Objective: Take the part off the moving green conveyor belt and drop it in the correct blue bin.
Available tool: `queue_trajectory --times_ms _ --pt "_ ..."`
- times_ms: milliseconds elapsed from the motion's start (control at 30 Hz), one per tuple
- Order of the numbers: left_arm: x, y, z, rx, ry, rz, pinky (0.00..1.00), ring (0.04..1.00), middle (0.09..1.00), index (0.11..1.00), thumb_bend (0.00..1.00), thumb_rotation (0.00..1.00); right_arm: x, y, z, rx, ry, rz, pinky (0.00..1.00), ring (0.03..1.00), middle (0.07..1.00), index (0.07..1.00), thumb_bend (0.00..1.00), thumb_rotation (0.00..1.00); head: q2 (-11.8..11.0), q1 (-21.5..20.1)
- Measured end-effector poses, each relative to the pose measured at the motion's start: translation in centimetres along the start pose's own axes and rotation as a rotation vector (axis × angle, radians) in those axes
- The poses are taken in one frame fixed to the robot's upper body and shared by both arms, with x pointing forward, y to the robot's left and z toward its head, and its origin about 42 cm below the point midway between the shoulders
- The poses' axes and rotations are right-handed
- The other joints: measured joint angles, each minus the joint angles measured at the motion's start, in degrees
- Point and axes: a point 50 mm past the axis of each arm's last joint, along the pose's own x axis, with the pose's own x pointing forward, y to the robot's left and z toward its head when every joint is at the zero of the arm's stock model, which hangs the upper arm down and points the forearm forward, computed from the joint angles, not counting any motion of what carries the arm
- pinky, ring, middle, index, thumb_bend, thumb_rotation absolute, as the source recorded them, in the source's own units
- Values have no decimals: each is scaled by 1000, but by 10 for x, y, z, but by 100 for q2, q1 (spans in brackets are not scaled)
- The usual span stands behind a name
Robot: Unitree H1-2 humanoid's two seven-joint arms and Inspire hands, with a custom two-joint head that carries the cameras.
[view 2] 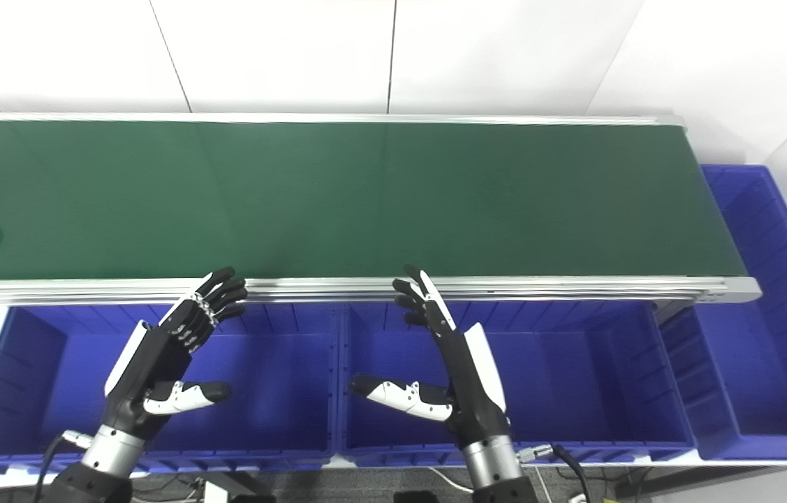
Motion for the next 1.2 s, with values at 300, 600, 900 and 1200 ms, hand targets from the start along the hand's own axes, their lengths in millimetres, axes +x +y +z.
queue_trajectory --times_ms 300,600,900,1200 --pt "1 -4 0 13 7 -19 828 876 890 895 890 427 -2 -1 -1 4 4 1 790 850 893 967 774 504 -70 176" --pt "2 -6 -1 17 9 -20 829 876 890 898 882 415 -3 -6 -3 3 8 1 793 840 881 965 780 500 -70 290" --pt "2 -9 -1 24 12 -21 829 880 897 906 869 419 -4 -7 -3 14 -2 -1 810 843 877 963 775 486 -70 343" --pt "3 -10 2 29 4 -21 824 878 892 896 879 424 -4 -8 -4 15 0 -4 810 846 880 963 780 488 -79 378"
